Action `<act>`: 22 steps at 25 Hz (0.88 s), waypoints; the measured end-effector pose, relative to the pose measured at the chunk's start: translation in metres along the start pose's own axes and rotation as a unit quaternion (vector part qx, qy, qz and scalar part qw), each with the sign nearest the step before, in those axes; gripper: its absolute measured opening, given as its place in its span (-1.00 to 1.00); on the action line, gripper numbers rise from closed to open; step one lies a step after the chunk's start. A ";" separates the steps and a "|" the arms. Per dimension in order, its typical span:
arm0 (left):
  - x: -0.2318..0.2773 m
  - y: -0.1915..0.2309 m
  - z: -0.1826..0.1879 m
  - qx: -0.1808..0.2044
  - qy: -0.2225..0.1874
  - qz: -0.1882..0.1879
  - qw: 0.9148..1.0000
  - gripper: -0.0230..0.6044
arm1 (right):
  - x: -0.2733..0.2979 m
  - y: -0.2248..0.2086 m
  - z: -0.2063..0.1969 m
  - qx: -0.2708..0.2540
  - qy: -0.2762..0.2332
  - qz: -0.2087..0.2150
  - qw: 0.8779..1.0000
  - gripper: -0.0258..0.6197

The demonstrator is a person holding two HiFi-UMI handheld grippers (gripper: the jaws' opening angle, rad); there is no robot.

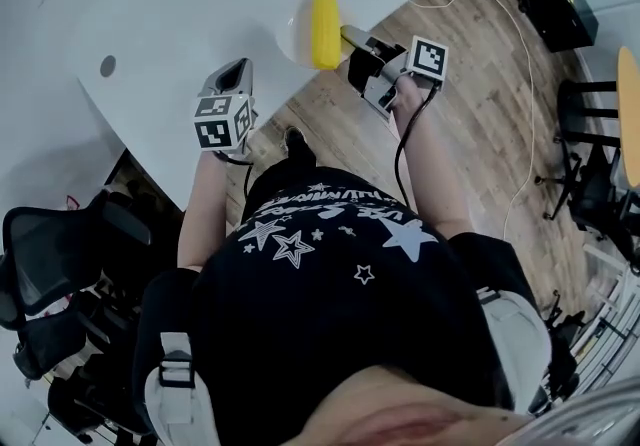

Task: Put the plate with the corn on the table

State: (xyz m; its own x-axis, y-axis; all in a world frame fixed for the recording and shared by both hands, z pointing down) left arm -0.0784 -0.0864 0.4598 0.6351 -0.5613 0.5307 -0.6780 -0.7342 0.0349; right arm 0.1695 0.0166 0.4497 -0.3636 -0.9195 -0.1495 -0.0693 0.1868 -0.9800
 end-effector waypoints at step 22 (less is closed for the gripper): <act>0.091 0.068 0.065 -0.042 -0.016 0.042 0.998 -0.91 | 0.123 -0.046 0.107 0.012 0.044 -0.001 0.999 -0.81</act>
State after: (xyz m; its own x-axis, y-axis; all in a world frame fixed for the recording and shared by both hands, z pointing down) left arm -0.0427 -0.2122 0.4551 0.5854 -0.6320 0.5078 -0.7572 -0.6501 0.0639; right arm 0.2273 -0.1421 0.4623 -0.4434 -0.8859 -0.1362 -0.0481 0.1753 -0.9833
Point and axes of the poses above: the fingertips, and each gripper's own axes: x forward along the fingers, y to its left, z out of its top, the point moved 6 cm from there along -x, backward along the fingers, and after that the axes turned 12 degrees about z, right-handed, at the moved point
